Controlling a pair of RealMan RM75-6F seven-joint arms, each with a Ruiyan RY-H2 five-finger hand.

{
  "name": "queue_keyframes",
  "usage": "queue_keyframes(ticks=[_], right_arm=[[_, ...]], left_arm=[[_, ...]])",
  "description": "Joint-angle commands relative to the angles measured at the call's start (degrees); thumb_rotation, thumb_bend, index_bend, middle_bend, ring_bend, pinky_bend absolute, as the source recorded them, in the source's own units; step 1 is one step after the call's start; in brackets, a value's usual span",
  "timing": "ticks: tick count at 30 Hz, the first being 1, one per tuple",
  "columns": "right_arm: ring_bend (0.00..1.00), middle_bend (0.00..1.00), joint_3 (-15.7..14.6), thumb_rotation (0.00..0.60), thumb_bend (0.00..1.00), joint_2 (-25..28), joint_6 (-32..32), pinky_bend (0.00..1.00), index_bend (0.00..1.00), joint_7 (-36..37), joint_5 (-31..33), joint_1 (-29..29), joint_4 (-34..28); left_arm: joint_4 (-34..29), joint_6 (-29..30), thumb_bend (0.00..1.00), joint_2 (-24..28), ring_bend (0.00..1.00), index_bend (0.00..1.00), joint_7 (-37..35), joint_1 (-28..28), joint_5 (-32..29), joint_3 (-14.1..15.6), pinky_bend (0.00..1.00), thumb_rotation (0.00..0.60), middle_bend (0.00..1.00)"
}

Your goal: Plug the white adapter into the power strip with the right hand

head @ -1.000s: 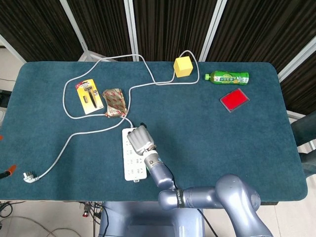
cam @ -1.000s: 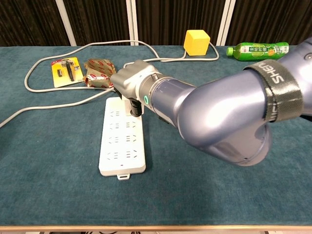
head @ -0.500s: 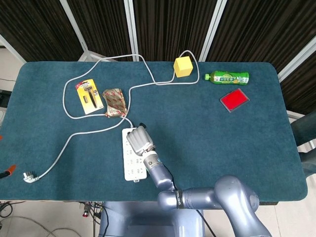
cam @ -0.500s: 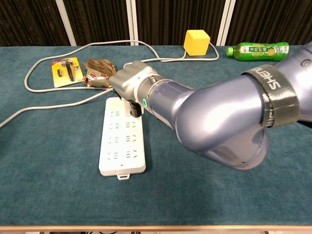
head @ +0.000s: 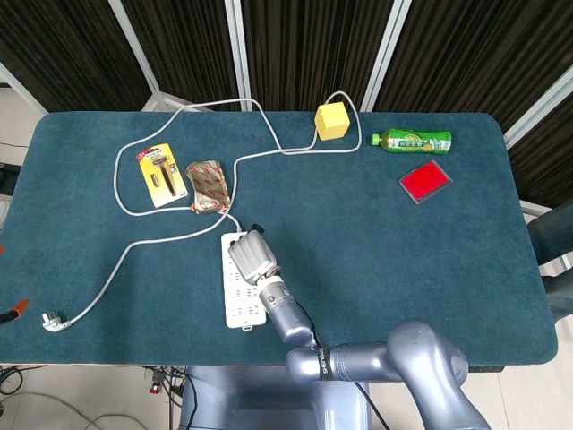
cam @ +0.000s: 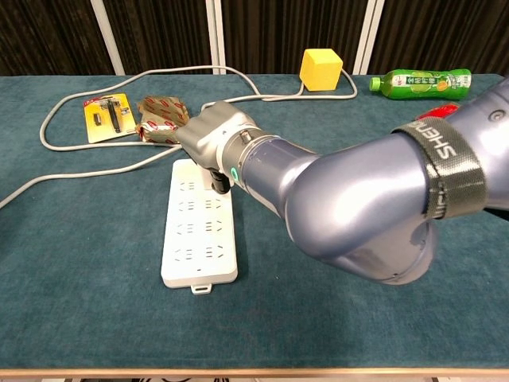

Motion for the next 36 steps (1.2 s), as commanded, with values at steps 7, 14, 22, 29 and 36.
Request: queue_keyframes(ticks=[7, 14, 22, 29, 36], right_arm=[[0.47, 0.6, 1.5, 0.6, 0.61, 0.4, 0.8, 0.35, 0.61, 0.3, 0.5, -0.6, -1.1], [0.41, 0.49, 2.0, 0.6, 0.61, 0.9, 1.3, 0.35, 0.52, -0.9, 2.1, -0.8, -2.2], [0.32, 0.41, 2.3, 0.6, 0.61, 1.3, 1.7, 0.33, 0.44, -1.9, 3.3, -0.9, -2.9], [0.21, 0.31, 2.5, 0.6, 0.56, 2.2, 2.2, 0.27, 0.27, -4.2, 6.0, -0.6, -4.5], [0.12, 0.16, 2.8, 0.6, 0.3, 3.5, 2.7, 0.22, 0.06, -6.3, 8.6, 0.0, -6.2]], left_arm=[[0.0, 0.0, 0.1, 0.1, 0.0, 0.22, -0.2, 0.0, 0.0, 0.0, 0.0, 0.6, 0.0], [0.0, 0.0, 0.1, 0.0, 0.0, 0.22, 0.0, 0.0, 0.0, 0.0, 0.0, 0.6, 0.0], [-0.1, -0.1, 0.1, 0.0, 0.0, 0.22, 0.1, 0.0, -0.2, 0.0, 0.0, 0.6, 0.0], [-0.1, 0.0, 0.1, 0.0, 0.0, 0.22, 0.2, 0.0, -0.2, 0.0, 0.0, 0.6, 0.0], [-0.1, -0.1, 0.1, -0.1, 0.0, 0.22, 0.4, 0.0, -0.2, 0.0, 0.0, 0.6, 0.0]])
